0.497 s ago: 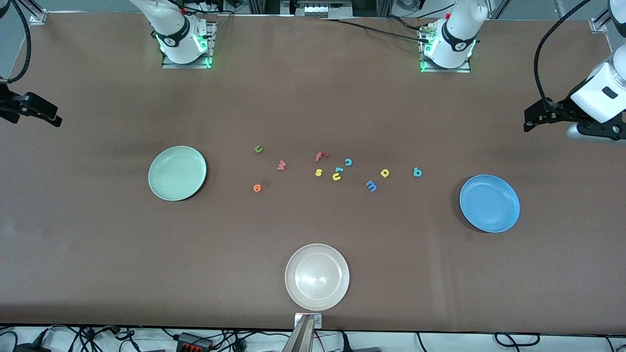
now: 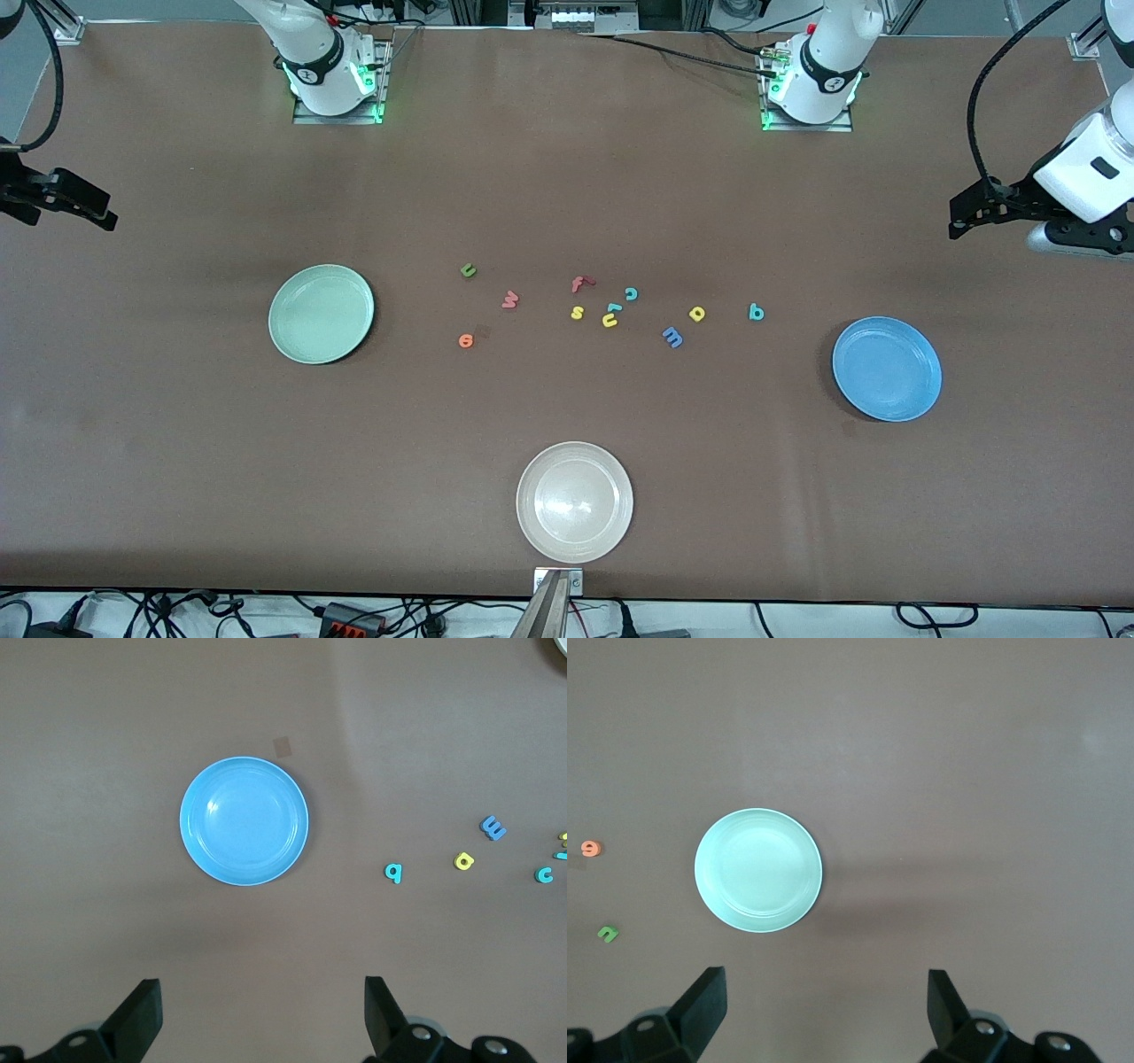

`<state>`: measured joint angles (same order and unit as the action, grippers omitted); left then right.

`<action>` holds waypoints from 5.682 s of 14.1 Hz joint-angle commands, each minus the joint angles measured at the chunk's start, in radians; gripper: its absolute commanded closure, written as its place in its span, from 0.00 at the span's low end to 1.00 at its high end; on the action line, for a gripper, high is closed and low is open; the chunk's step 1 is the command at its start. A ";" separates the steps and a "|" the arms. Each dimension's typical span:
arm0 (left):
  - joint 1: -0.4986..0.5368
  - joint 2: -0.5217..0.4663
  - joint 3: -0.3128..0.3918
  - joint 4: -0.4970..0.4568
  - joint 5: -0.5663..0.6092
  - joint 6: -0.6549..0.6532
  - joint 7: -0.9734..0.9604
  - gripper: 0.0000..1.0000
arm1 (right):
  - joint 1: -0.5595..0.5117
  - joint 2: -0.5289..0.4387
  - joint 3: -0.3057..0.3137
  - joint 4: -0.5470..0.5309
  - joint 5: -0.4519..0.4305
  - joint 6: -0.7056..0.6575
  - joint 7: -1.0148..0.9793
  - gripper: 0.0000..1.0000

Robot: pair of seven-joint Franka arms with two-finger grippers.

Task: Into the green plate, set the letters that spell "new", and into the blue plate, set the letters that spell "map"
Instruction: 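Move the right gripper toward the green letter u, then grasp the green u with the right gripper while the left gripper reaches the yellow a, then carry the green u to the green plate while the left gripper carries the yellow a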

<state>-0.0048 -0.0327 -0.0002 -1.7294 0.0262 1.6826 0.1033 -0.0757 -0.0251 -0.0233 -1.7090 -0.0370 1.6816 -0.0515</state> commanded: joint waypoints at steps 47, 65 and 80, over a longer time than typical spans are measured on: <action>-0.161 0.516 -0.248 -0.286 0.089 0.749 0.059 0.00 | 0.732 0.571 0.003 -0.270 0.082 0.613 0.006 0.45; -0.264 0.605 -0.231 -0.288 0.316 0.798 -0.223 0.45 | 0.640 0.418 -0.116 -0.247 0.075 0.420 -0.014 0.94; -0.164 0.456 -0.239 -0.167 0.316 0.414 -0.156 0.88 | 0.433 0.557 -0.172 -0.205 0.080 0.480 0.004 0.60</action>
<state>-0.2028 0.4737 -0.2295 -1.9401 0.3158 2.2290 -0.0816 0.3712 0.5169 -0.2061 -1.9346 0.0340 2.1534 -0.0562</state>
